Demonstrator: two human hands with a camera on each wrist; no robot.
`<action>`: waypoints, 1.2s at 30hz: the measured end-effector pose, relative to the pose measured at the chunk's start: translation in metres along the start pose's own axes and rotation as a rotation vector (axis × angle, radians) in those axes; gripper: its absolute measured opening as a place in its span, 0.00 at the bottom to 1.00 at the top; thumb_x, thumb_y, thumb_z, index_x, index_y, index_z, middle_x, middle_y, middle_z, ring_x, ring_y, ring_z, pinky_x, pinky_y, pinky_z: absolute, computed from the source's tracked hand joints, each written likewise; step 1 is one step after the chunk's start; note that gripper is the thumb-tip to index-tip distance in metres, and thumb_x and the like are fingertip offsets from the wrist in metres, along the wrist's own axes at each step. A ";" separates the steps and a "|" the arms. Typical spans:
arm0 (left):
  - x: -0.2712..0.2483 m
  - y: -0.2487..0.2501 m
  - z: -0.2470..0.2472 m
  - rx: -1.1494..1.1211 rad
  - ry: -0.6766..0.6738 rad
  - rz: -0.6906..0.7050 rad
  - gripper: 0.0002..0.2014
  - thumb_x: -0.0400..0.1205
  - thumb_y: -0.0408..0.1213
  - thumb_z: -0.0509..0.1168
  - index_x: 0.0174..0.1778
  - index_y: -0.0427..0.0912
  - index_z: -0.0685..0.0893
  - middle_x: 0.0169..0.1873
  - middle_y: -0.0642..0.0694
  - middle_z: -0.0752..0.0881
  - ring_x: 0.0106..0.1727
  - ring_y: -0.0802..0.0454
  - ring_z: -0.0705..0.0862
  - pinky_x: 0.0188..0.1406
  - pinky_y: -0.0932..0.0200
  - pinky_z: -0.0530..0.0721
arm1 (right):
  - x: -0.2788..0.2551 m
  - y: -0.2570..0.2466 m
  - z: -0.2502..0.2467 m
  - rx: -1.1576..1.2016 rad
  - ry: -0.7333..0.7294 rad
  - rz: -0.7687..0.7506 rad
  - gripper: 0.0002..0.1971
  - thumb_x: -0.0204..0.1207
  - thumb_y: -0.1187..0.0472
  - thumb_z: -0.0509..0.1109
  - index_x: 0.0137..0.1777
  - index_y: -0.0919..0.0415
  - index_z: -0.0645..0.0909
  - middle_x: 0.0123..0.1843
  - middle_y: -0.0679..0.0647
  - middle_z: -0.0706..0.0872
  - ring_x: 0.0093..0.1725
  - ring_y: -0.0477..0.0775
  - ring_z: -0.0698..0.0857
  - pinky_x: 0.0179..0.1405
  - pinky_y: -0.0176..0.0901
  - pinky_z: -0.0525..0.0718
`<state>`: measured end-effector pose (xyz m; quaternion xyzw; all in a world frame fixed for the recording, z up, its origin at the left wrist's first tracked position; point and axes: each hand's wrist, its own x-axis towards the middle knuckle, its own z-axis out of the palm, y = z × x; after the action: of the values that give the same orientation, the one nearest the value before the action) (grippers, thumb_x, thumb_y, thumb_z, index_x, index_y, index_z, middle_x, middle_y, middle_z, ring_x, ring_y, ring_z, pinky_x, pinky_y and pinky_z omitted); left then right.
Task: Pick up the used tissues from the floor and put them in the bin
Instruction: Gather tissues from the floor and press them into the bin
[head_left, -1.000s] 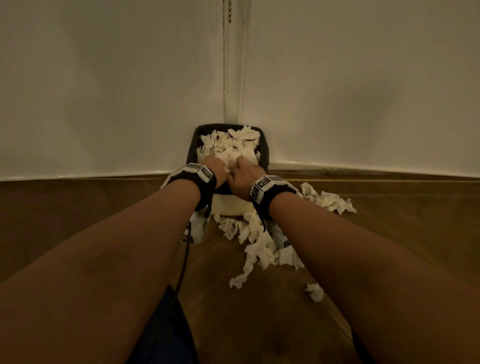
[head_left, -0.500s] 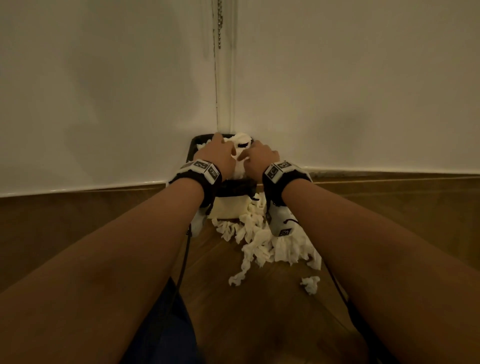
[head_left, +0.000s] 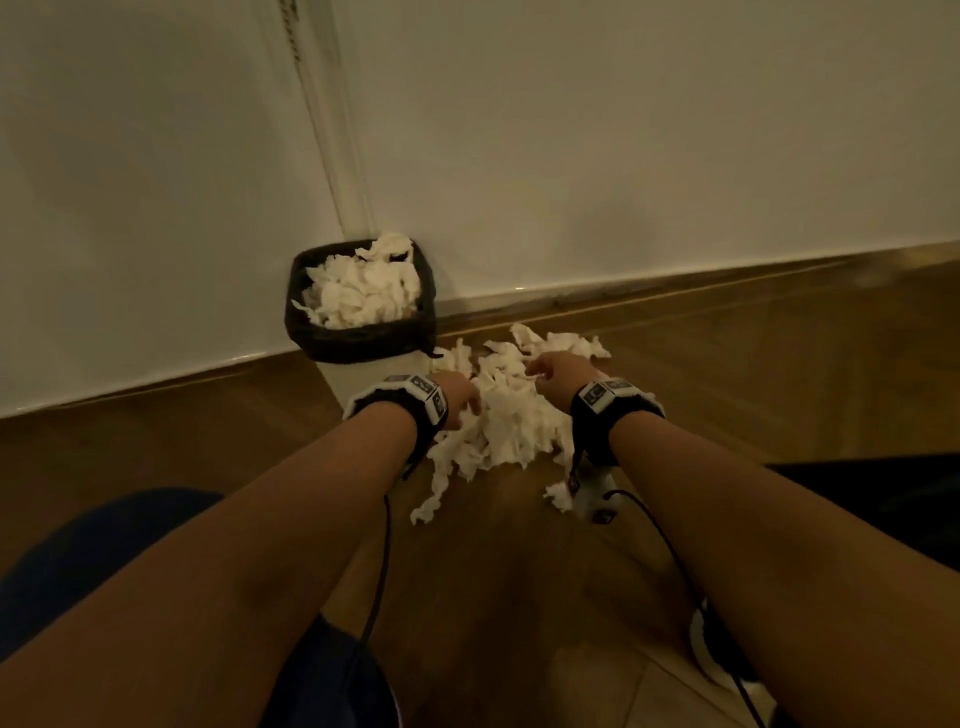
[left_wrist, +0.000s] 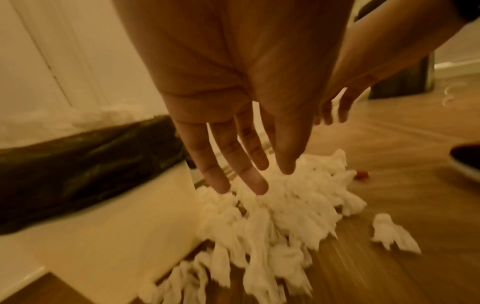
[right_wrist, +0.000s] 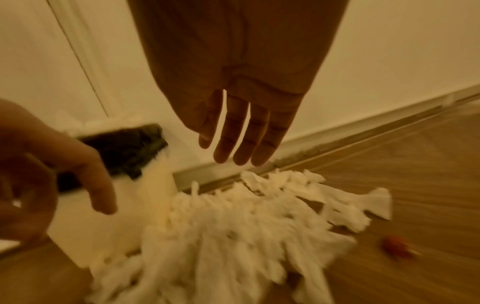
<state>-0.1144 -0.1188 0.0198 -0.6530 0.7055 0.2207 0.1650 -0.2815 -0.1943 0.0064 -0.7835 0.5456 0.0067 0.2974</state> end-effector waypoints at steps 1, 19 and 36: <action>0.005 0.000 0.010 0.020 -0.035 -0.011 0.20 0.81 0.32 0.65 0.70 0.45 0.75 0.70 0.41 0.74 0.68 0.43 0.76 0.66 0.52 0.76 | -0.005 0.015 0.006 -0.026 -0.030 0.030 0.15 0.80 0.62 0.60 0.64 0.52 0.81 0.71 0.56 0.79 0.65 0.58 0.80 0.54 0.43 0.77; 0.044 0.002 0.126 -0.199 -0.079 -0.199 0.31 0.77 0.28 0.68 0.76 0.47 0.67 0.79 0.40 0.54 0.75 0.38 0.66 0.70 0.51 0.69 | -0.036 0.091 0.102 -0.122 -0.250 0.208 0.29 0.77 0.53 0.69 0.77 0.50 0.66 0.75 0.59 0.64 0.71 0.69 0.70 0.69 0.59 0.74; 0.034 -0.001 0.178 -0.642 -0.011 -0.436 0.14 0.86 0.36 0.52 0.66 0.39 0.74 0.55 0.36 0.81 0.40 0.48 0.79 0.36 0.63 0.75 | -0.034 0.075 0.136 -0.207 -0.159 0.192 0.21 0.79 0.65 0.63 0.71 0.55 0.70 0.79 0.59 0.55 0.75 0.67 0.58 0.65 0.60 0.76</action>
<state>-0.1269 -0.0543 -0.1486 -0.8050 0.4441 0.3934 -0.0009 -0.3171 -0.1181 -0.1283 -0.7514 0.5890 0.1533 0.2551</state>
